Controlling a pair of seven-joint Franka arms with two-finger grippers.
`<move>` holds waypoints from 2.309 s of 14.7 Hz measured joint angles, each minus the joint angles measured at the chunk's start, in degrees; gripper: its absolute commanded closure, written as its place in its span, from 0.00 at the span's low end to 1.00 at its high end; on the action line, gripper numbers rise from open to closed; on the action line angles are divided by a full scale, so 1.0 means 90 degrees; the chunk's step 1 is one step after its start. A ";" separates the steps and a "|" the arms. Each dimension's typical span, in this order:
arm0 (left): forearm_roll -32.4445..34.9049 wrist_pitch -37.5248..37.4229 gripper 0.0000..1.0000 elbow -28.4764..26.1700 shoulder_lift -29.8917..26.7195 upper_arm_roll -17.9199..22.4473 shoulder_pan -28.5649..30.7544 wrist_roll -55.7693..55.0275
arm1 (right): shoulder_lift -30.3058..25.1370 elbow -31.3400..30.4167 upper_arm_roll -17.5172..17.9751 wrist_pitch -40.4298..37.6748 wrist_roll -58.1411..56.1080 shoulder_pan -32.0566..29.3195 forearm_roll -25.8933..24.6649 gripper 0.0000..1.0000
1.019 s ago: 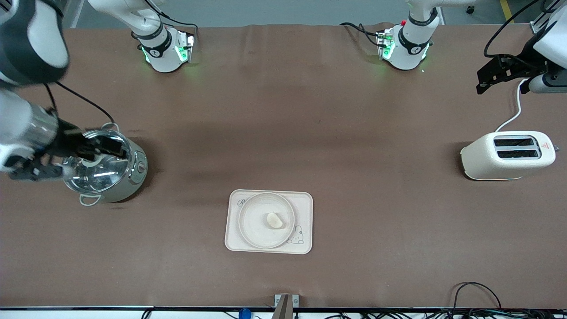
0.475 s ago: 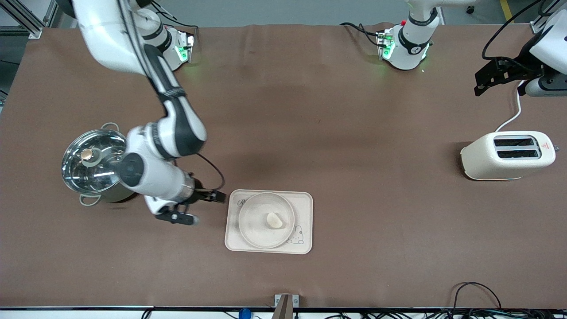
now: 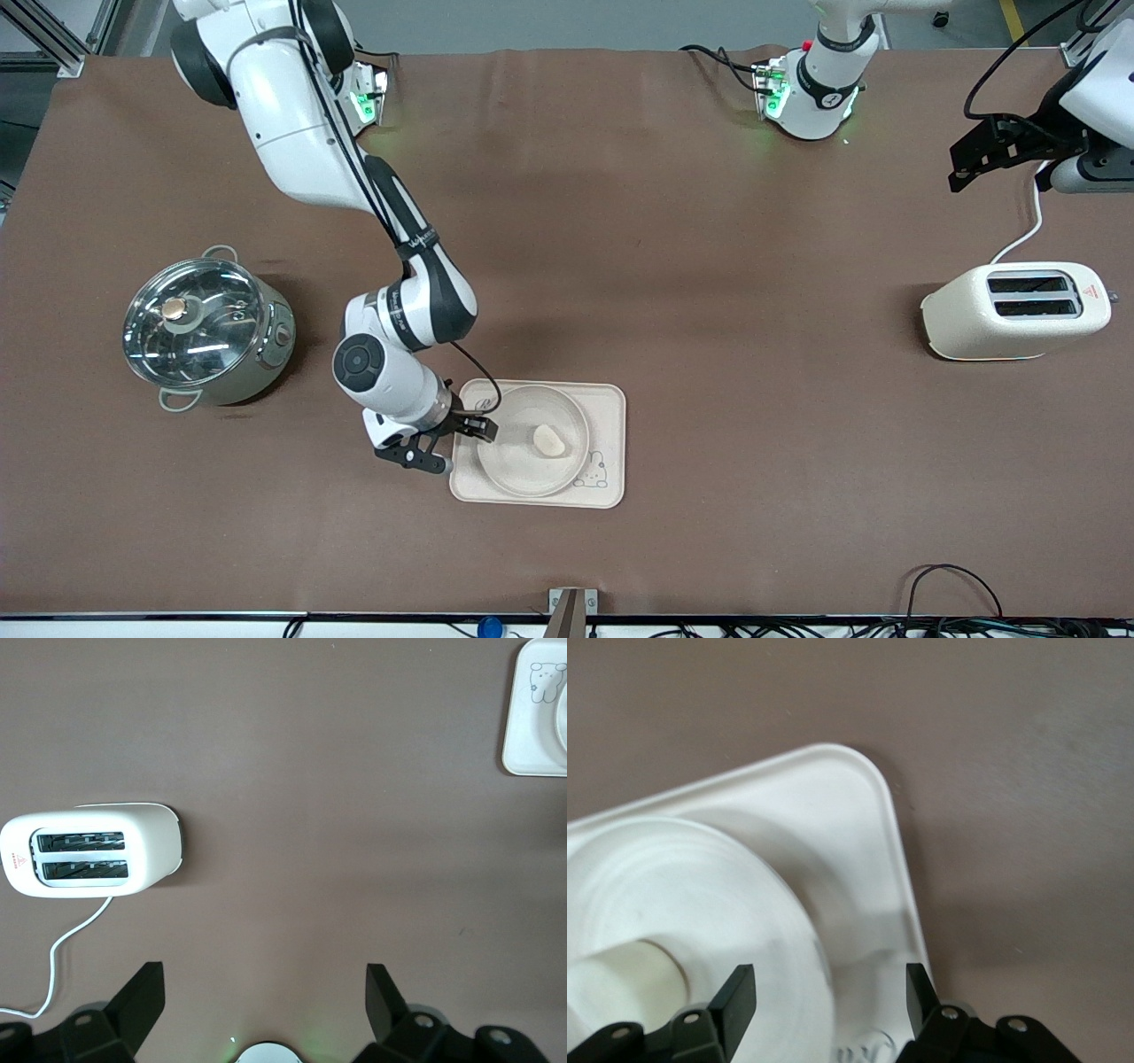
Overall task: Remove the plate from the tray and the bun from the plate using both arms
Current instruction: 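Lower the right gripper and grasp the plate rim, then lift the plate off the tray and set it beyond the tray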
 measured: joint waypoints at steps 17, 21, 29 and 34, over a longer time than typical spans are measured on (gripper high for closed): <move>0.0000 0.0000 0.00 0.0017 -0.0004 0.0000 0.0000 -0.0001 | 0.0557 0.0741 0.0029 -0.0104 -0.0080 -0.0015 0.0001 0.99; 0.0000 0.0000 0.00 0.0017 -0.0004 0.0000 0.0002 -0.0009 | 0.0529 0.0790 0.0029 -0.0131 -0.0365 -0.0037 0.0002 0.99; 0.0000 -0.0010 0.00 0.0012 0.0031 0.0001 0.0004 -0.0014 | -0.0178 -0.0064 0.0261 -0.0341 -0.0587 -0.0009 0.0002 1.00; 0.0000 -0.0015 0.00 0.0009 0.0036 0.0001 0.0000 -0.0014 | -0.1885 -0.2304 0.0669 -0.0016 -0.0701 0.0003 0.0002 1.00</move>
